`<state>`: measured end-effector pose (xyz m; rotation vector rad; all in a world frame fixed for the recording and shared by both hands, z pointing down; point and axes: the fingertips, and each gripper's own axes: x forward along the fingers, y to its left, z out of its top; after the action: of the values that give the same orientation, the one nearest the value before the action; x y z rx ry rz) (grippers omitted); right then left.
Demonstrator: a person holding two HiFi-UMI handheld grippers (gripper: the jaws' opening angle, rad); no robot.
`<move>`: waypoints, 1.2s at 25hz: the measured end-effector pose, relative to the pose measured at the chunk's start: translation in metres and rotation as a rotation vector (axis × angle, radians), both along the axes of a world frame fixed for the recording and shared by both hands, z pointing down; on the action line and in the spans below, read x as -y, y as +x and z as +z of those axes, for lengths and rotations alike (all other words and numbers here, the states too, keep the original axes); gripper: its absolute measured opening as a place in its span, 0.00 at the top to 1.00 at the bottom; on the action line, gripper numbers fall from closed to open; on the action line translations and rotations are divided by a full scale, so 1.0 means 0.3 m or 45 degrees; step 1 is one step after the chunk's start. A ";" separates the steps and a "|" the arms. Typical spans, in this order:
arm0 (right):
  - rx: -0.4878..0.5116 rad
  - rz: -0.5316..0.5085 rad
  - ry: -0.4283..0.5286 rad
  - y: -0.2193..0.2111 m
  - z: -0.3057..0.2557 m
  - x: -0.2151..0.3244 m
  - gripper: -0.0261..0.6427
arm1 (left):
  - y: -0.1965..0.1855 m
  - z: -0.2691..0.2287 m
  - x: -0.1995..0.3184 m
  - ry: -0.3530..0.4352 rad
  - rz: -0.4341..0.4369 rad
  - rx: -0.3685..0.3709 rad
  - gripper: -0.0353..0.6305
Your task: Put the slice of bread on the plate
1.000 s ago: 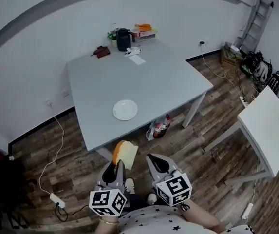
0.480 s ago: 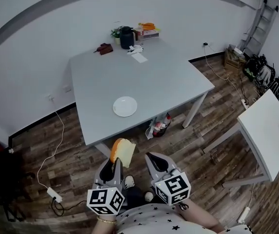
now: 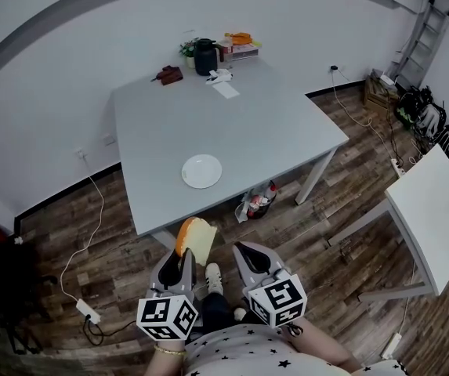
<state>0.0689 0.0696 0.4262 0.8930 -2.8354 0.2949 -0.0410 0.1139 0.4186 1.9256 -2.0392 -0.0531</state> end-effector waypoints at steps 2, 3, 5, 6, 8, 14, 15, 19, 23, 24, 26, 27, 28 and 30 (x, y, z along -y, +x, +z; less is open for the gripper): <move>-0.008 0.000 -0.002 -0.020 0.005 0.029 0.96 | -0.018 0.002 0.032 -0.003 0.003 -0.011 0.81; -0.014 0.000 -0.003 -0.031 0.009 0.046 0.96 | -0.027 0.004 0.051 -0.004 0.006 -0.013 0.81; -0.029 -0.001 -0.006 -0.050 0.020 0.082 0.96 | -0.045 0.011 0.090 -0.006 0.013 -0.016 0.81; -0.037 -0.001 -0.007 -0.060 0.026 0.101 0.96 | -0.054 0.016 0.111 -0.006 0.015 -0.017 0.81; -0.048 0.002 -0.003 -0.081 0.034 0.145 0.96 | -0.074 0.026 0.155 -0.004 0.022 -0.015 0.81; -0.079 0.020 0.011 -0.159 0.031 0.298 0.96 | -0.151 0.046 0.316 -0.002 0.038 -0.047 0.81; -0.081 0.024 0.009 -0.171 0.030 0.317 0.96 | -0.164 0.047 0.336 -0.005 0.040 -0.047 0.81; -0.091 0.040 0.005 -0.233 0.031 0.402 0.96 | -0.232 0.045 0.425 -0.014 0.047 -0.041 0.82; -0.110 0.048 0.009 -0.299 0.035 0.483 0.96 | -0.301 0.057 0.513 -0.035 0.063 -0.048 0.82; -0.114 0.051 0.012 -0.313 0.034 0.503 0.96 | -0.317 0.062 0.534 -0.041 0.069 -0.052 0.82; -0.121 0.065 0.021 -0.338 0.030 0.547 0.96 | -0.346 0.071 0.581 -0.047 0.086 -0.067 0.82; -0.124 0.075 0.025 -0.348 0.029 0.571 0.96 | -0.358 0.077 0.608 -0.049 0.098 -0.076 0.82; -0.129 0.084 0.027 -0.357 0.030 0.595 0.96 | -0.368 0.085 0.634 -0.051 0.112 -0.087 0.82; -0.141 0.105 0.029 -0.371 0.038 0.640 0.96 | -0.384 0.103 0.685 -0.062 0.140 -0.103 0.82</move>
<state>-0.0424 -0.1224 0.4377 1.0002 -2.7105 0.2167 -0.1561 -0.0914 0.4495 1.9696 -1.8634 -0.0536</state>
